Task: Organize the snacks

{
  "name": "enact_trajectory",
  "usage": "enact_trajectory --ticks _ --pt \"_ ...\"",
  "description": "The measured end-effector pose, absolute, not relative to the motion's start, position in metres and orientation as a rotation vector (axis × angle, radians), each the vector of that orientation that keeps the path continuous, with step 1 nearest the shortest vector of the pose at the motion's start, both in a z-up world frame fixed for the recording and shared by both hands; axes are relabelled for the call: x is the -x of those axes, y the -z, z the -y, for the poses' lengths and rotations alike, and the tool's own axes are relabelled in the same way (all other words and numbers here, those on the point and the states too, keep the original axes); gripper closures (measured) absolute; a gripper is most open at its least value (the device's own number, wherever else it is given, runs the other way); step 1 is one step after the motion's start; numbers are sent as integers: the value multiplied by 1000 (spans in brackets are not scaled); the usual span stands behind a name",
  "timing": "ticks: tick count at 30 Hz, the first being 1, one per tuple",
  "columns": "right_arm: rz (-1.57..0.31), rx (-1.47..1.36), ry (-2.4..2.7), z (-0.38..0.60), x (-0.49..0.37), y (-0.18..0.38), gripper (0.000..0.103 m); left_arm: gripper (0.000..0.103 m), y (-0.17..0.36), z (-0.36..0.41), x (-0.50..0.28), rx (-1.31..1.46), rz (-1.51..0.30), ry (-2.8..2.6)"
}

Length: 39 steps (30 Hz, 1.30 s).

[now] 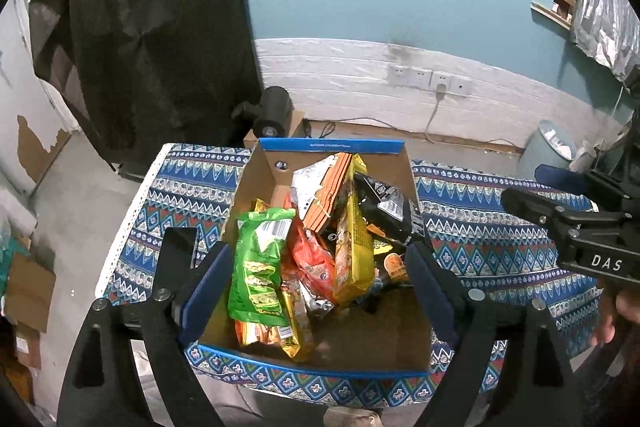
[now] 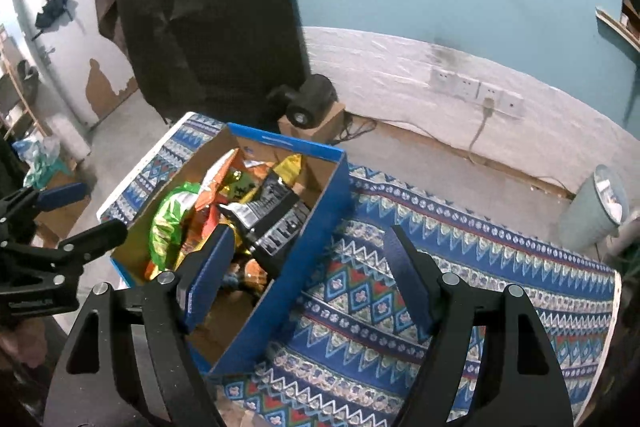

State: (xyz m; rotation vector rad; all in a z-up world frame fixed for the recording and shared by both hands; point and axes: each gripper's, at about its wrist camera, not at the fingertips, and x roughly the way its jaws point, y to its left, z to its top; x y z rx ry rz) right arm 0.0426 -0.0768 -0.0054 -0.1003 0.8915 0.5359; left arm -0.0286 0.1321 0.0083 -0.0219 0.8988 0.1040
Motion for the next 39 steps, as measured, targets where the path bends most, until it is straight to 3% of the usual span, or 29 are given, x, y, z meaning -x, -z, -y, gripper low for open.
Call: enact_trajectory --ticks 5,39 --pt "-887 121 -539 75 -39 5 27 10 -10 -130 31 16 -892 -101" --pt "-882 150 -536 71 -35 0 27 10 -7 -128 30 -3 -908 -106"
